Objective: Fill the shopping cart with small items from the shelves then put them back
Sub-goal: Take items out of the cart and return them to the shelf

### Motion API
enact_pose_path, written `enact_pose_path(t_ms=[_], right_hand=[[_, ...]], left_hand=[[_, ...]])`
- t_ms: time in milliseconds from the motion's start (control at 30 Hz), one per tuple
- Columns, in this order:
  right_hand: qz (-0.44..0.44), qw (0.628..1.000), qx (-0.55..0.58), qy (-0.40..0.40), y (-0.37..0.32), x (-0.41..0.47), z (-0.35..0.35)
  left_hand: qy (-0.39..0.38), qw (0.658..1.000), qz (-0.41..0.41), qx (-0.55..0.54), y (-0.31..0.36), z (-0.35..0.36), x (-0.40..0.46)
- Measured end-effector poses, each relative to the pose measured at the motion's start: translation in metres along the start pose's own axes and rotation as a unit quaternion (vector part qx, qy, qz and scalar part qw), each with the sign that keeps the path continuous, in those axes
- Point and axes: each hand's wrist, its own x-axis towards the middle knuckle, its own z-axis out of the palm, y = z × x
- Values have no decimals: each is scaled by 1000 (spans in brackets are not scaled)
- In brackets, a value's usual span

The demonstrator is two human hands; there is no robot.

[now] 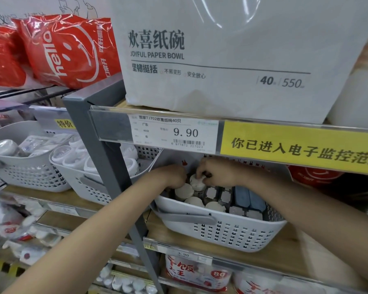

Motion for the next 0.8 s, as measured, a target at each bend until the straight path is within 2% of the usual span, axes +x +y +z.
enact_pose_path(t_ms=[100,200,333,467,600,700,800], right_hand=[[6,1000,12,2,-2,-3,-4],[27,999,43,17,-8,-17,-13],[51,996,42,56,-31,-64,-31],[91,976,73,182,-53,-106,-18],[49,933,83,346,-89,-118,9],[26,913,119,390,-130,-114,28],[-12,911,139,388,-178,-100,49]], left_hand=[[51,998,26,-28,3,-4,-4],[149,984,73,-71,5,-9,-16],[277,950,143,-24,8,-12,-45],[312,929,198,8,6,3,-95],[340,899,277,29,-23,26,-150],[343,907,237,63,-67,44,-185],[337,927,152,64,-129,70,-217]])
